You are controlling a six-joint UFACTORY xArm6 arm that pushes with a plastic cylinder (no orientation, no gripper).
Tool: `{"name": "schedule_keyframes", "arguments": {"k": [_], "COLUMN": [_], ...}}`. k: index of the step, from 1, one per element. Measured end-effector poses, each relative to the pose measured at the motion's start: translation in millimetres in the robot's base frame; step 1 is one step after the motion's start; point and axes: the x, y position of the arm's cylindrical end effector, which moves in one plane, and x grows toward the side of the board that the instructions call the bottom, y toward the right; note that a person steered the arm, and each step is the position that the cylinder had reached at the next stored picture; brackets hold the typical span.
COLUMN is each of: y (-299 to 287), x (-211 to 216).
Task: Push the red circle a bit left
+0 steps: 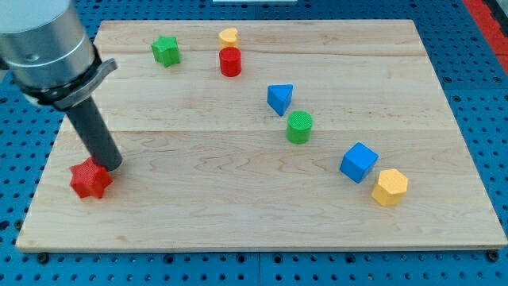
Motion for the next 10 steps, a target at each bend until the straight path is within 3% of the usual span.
{"name": "schedule_keyframes", "arguments": {"k": [2,4,8,10], "y": [-8.4,4.1,119.0,189.2], "x": [11.1,-43.2,-136.6,-163.6]}}
